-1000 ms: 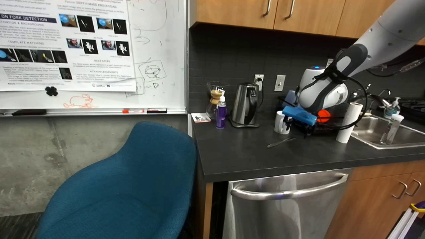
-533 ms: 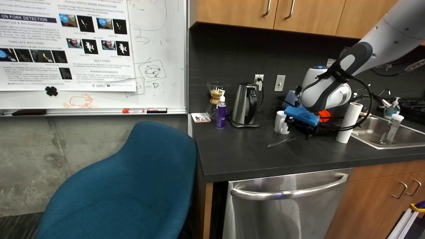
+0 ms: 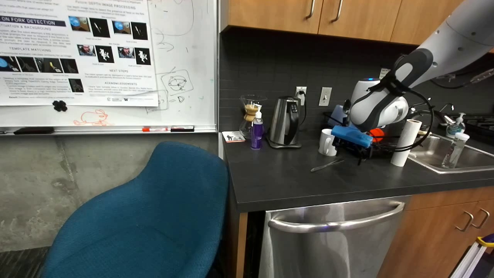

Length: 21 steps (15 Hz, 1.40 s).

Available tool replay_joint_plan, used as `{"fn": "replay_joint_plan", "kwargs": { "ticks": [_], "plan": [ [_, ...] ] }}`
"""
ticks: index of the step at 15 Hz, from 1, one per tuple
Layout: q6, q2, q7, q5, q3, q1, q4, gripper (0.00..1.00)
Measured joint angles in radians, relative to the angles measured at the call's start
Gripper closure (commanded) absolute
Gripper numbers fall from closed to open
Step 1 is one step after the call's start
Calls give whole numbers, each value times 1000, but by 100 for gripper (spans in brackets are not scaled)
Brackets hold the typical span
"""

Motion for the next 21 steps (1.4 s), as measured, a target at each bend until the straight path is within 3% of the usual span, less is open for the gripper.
{"fn": "replay_joint_plan", "kwargs": {
  "ticks": [9, 21],
  "plan": [
    [-91, 9, 35, -10, 0, 11, 61, 0],
    [-105, 81, 47, -11, -8, 10, 93, 0]
  ]
}}
